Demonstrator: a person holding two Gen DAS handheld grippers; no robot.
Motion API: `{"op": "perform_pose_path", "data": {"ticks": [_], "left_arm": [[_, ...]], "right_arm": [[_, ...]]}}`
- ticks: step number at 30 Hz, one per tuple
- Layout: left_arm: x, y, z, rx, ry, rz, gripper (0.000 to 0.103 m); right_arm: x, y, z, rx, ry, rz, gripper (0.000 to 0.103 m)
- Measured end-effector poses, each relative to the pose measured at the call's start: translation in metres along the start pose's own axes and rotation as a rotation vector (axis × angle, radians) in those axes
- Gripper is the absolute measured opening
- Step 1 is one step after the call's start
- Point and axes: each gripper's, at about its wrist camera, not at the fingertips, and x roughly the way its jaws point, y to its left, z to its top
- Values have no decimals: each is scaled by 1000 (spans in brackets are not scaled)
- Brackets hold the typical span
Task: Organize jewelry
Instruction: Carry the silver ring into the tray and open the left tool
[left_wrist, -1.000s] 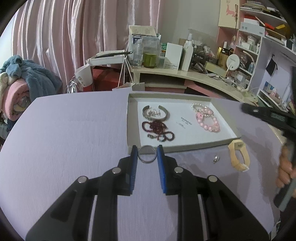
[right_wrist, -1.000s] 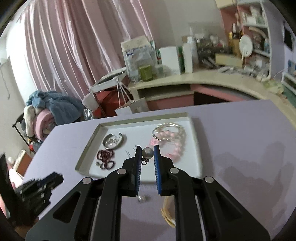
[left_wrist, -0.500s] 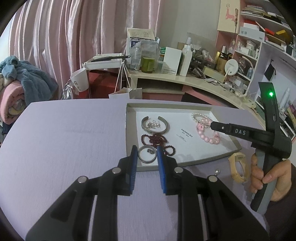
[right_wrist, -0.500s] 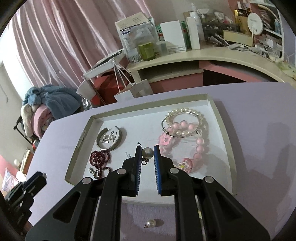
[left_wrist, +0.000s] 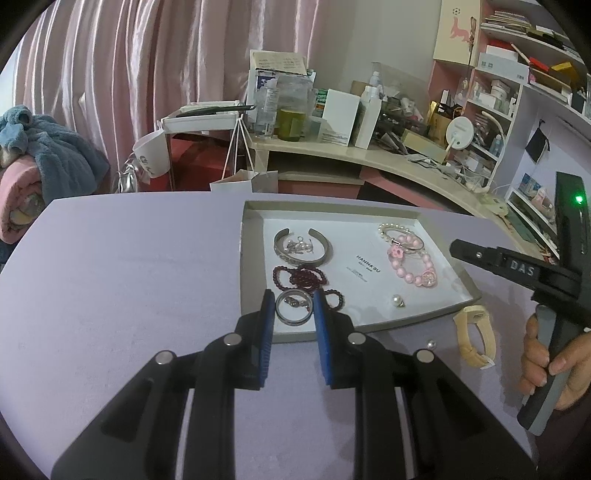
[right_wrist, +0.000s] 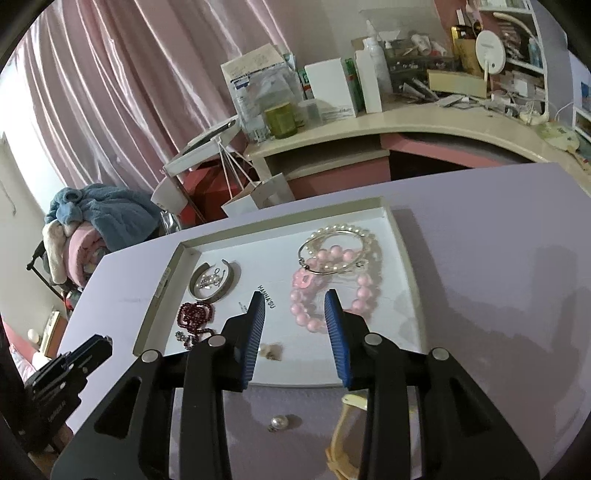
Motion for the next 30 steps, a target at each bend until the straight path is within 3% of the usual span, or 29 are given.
{"op": "perform_pose_path", "data": {"ticks": [6,8,16,25,27,28,30], "left_arm": [[7,-9,5,13,-4,-19,21],[13,-14,10,20,-4,-31,21],[73,-46,45,38,38,-77,22],[111,-78,58,77,63,-91,22],[112,-81,56,77,63,-86,30],[113,-82,57,78,63,-88,41],[108,-81,56,78,47,-79,45]], "right_arm": [[-16,-2,-12,-23,-30,-7,36],[-21,-2,-15,-36,-42,-11,41],[-46,-2,-24,-103,-81,-7,46],[-43,-15,-29,-106,-70,-8,47],[-43,-18,-30,-98,-68,-9,47],[-44,-19,-31,-93,-68,-9,47],[-46,-22,-31,-85,-73,-9,47]]}}
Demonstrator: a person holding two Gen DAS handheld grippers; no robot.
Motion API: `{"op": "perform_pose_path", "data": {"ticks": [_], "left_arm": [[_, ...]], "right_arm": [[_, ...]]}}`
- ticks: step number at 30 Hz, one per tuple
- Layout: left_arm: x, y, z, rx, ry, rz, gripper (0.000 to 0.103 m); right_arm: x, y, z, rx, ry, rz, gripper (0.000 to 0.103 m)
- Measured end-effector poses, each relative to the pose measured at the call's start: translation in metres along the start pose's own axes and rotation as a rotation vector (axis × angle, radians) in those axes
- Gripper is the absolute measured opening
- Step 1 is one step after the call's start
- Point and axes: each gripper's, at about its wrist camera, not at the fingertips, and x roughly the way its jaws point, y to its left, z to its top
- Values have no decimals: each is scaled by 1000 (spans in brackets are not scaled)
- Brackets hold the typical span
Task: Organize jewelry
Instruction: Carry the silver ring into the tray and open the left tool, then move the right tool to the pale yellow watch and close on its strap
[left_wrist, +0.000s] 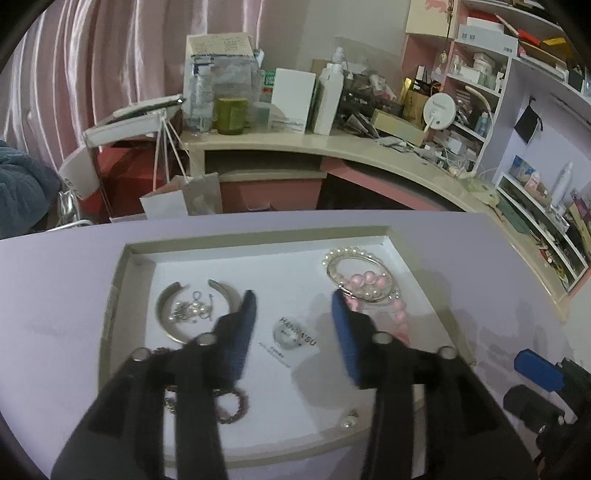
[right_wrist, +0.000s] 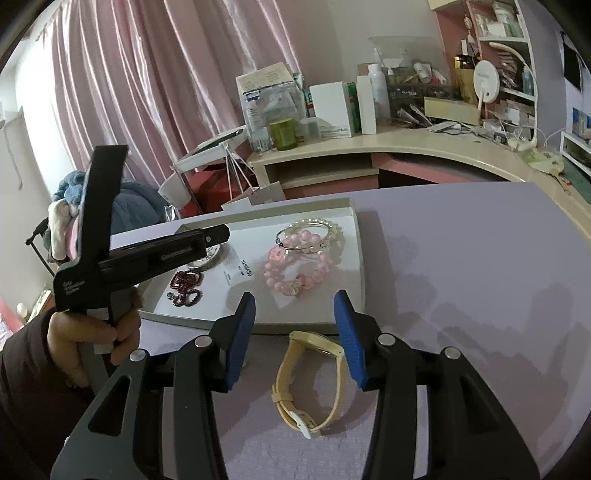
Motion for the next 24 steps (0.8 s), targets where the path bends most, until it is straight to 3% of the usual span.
{"op": "perform_pose_path", "data": {"ticks": [3,11,18,24], "left_arm": [[-9,7,-1,-19,-7,4,46],[-63,30,-20,-40,-75,19,68],[-111,44,-50,-16,-137,66,79],[-139,61,-73,-39,-171,98,87]], "right_arm": [[-4,-1,-1,7,-7,-2,47],[-16,4,-8,3,-19,-25,47],[-18,8,-19,-8,-2,-73,47],[-12,13,-32,-17,32,-103,54]]}}
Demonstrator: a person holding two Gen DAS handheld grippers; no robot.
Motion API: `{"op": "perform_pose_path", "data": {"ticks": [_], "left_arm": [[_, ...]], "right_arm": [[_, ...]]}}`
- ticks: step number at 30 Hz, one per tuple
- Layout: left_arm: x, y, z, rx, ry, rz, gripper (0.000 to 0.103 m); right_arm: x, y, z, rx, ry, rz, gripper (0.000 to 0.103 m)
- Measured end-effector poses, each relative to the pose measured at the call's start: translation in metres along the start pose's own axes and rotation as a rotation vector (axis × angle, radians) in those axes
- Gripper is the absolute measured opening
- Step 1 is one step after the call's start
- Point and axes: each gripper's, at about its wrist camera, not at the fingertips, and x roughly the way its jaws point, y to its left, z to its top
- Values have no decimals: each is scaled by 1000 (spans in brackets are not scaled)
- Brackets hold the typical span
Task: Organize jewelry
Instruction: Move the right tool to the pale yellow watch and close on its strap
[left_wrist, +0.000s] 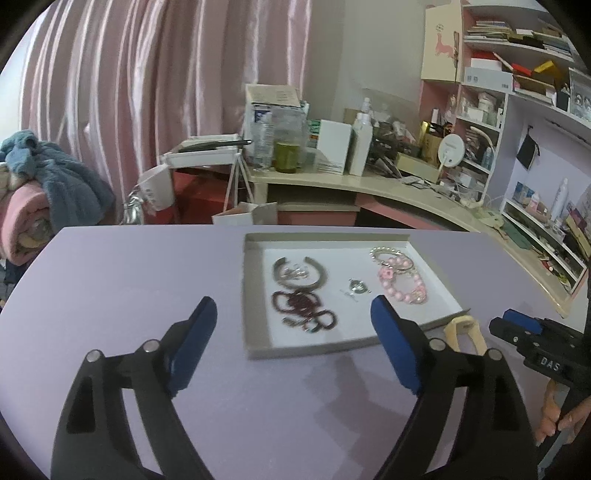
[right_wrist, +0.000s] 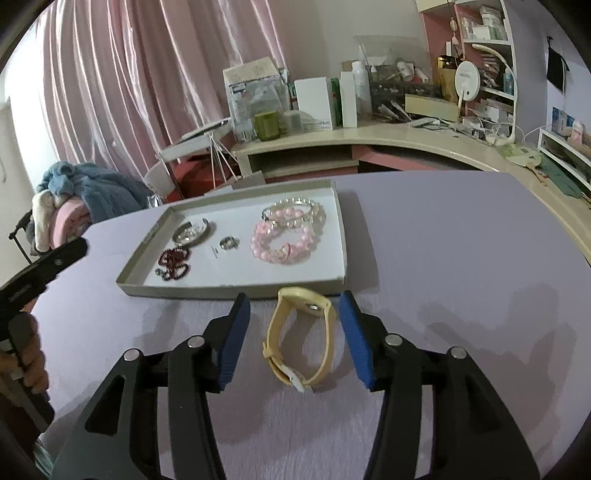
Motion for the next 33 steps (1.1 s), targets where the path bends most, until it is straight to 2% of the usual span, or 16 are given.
{"op": "perform_pose_path", "data": {"ticks": [8,20,24,33], "left_arm": [[-11,22,-19,-33,22,12,91],[-13,24,-30,-40,42,7,91],[-11,24,-31,-37,50,7,91],[-6,22,-34,-31,64,2,91]], "right_arm": [[5,11,-10,-44,28,-41,65],[6,16,-14,-61,43,-51,69],[13,13,-14,-59,55,-86,73],[31,11,-16,-71,109,-125,73]]}}
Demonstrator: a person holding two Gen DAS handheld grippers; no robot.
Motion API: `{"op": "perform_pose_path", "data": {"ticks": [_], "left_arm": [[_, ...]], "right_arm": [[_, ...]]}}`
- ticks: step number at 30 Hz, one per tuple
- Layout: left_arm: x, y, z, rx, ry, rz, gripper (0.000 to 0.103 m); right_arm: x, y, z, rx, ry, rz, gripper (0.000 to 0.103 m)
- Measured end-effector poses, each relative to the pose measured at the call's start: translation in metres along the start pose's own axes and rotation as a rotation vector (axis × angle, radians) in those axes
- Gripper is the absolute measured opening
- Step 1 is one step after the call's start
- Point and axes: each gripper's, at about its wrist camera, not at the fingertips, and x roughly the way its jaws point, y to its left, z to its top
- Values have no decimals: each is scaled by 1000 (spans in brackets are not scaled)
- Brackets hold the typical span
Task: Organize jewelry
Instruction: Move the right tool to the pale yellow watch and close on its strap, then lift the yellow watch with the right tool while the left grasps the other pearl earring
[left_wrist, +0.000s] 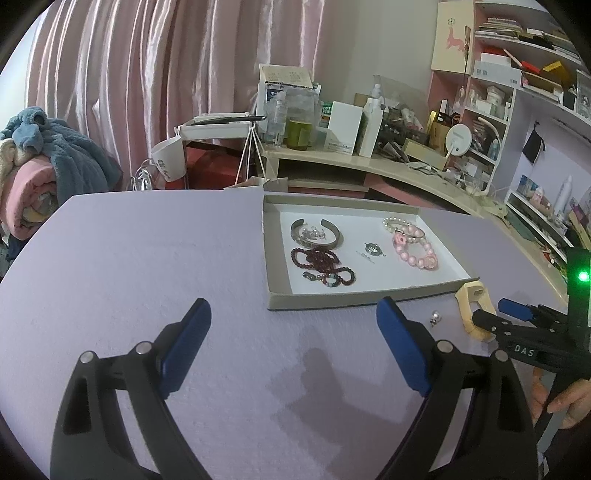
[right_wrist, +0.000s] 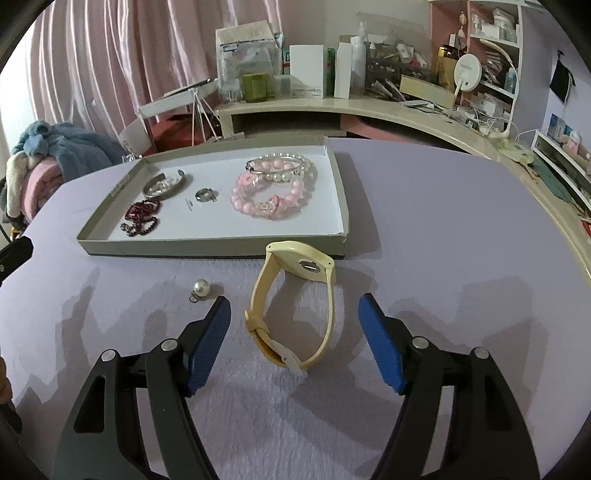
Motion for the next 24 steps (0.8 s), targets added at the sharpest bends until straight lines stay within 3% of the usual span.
{"op": "perform_pose_path", "data": {"ticks": [12,13,14,16,24], "left_arm": [[2,-5,-3,10,12,-10,91],[2,-5,-3,11,12,-12,91],[2,-6,-3,12,13,-14,91],[2,-9,-4,14,16,-20,91],[8,-31,-7,42,33,-56,91]], "right_arm": [[24,0,9,24,54,-34,73],[26,-1,8,26,56,-38,70],[27,-2,8,28,56,-28,55],[26,-5,8,50,61,12,45],[-3,-20,4,108,-4,77,40]]}}
